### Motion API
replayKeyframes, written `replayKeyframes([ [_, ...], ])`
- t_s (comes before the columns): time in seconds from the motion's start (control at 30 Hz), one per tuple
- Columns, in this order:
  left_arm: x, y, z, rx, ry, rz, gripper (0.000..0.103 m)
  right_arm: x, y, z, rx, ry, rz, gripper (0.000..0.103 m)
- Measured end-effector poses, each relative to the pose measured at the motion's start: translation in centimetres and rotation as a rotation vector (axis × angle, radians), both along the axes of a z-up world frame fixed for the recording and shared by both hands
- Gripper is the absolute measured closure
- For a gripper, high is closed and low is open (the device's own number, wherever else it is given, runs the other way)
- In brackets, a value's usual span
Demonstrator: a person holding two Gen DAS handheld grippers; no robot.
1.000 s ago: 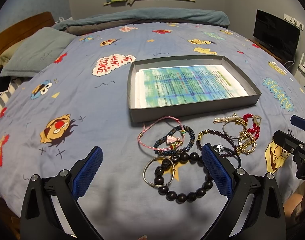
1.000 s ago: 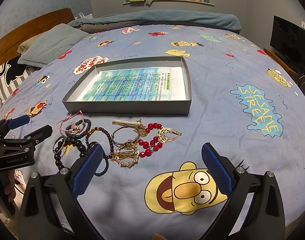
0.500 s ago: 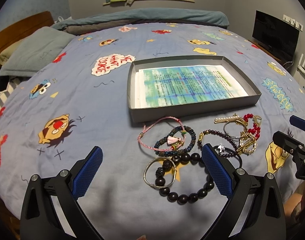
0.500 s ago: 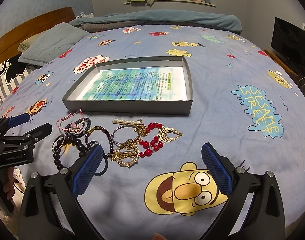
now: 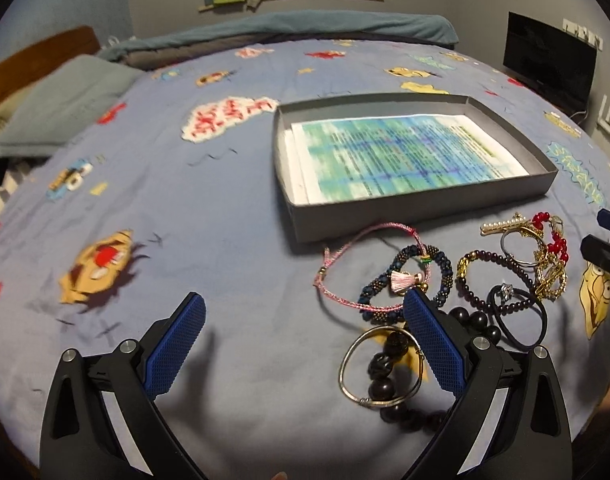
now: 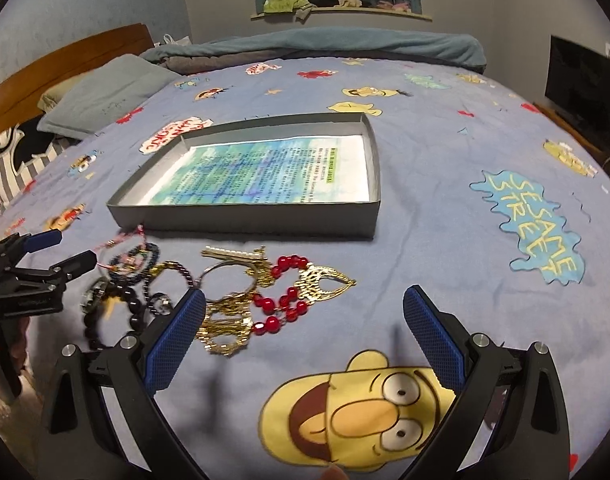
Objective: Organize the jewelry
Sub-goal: 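Grasp the pink braided bracelet with the left tool while the right tool grasps the red-bead gold tassel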
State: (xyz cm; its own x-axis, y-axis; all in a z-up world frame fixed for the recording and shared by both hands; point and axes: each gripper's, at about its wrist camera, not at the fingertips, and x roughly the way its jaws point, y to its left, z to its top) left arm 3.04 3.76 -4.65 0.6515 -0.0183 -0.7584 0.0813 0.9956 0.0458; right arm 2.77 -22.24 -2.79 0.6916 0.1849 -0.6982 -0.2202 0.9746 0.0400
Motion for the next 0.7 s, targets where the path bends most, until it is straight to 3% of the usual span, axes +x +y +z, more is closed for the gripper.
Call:
replayKeyframes([
  [0.33, 0.7, 0.4, -1.0, -0.035, -0.021, 0.006, 0.005, 0.9, -0.7, -1.2, 0.052, 0.031, 0.04, 0.006],
  [0.5, 0.5, 0.4, -0.6, -0.037, -0.062, -0.007, 0.006, 0.9, -1.2, -1.1, 0.03, -0.009, 0.007, 0.006],
  [0.6, 0.3, 0.7, -0.2, -0.062, -0.075, -0.01, 0.007, 1.1, -2.0, -0.8, 0.059, -0.009, -0.014, 0.015],
  [0.7, 0.1, 0.8, 0.3, -0.061, -0.095, -0.018, 0.008, 1.3, -2.5, -0.9, 0.074, 0.004, -0.023, 0.031],
])
